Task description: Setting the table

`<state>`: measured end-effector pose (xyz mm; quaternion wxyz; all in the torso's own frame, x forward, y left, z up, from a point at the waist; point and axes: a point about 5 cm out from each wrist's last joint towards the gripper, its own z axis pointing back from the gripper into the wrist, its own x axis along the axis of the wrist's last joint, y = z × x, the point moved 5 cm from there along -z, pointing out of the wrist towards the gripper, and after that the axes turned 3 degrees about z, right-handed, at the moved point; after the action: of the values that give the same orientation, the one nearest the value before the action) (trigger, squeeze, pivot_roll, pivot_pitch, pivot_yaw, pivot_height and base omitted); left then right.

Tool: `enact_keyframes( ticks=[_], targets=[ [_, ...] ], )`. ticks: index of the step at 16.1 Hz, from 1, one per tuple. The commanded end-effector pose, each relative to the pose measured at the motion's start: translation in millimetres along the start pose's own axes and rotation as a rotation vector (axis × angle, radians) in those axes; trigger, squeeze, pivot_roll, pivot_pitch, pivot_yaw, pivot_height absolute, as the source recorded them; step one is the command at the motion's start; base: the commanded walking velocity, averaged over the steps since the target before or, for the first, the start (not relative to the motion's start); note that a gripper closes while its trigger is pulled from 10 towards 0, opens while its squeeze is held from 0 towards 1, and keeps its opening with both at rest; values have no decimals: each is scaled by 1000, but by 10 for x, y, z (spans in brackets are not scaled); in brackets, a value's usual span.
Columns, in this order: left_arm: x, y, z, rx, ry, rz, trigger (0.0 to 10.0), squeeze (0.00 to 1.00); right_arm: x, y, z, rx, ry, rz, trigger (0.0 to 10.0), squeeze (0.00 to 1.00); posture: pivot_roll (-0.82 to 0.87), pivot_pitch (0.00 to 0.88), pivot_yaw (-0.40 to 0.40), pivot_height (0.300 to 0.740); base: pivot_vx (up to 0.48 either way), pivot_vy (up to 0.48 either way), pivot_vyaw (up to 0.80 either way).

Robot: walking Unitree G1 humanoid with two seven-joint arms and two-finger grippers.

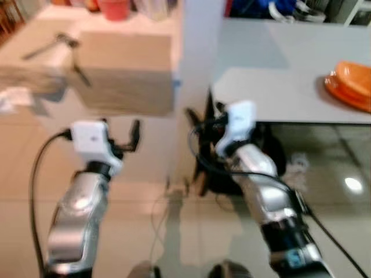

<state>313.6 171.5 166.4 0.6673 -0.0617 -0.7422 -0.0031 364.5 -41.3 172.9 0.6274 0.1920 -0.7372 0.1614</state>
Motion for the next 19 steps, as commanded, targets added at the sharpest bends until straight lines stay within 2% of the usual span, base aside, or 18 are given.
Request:
enact_keyframes(
  ticks=[1,2,14,17,18,19],
  targets=[
    [9,-86,-11,-29,-6,1,10000,0,-33,-149,30,-51,17,28,10000,271,-47,89,-2,740,0,480,0],
    [16,-83,-15,-29,-8,-1,10000,0,-42,-159,21,-54,23,24,10000,0,-46,85,-3,740,0,480,0],
    [62,-98,-54,-40,-31,-10,10000,0,22,-216,-50,-88,-3,-27,10000,0,-43,73,3,740,0,480,0],
    [131,-96,-29,-33,-73,-10,10000,0,32,-244,-50,-96,-2,-31,10000,0,-42,75,2,740,0,92,0],
    [146,-96,-22,-38,-77,-15,10000,0,88,-261,-39,-91,-36,-65,10000,0,-40,76,2,740,0,0,0],
    [169,-89,-15,-37,-85,-29,10000,0,82,-300,-37,-101,-23,-39,10000,0,-40,75,3,740,480,0,763]
  ],
)
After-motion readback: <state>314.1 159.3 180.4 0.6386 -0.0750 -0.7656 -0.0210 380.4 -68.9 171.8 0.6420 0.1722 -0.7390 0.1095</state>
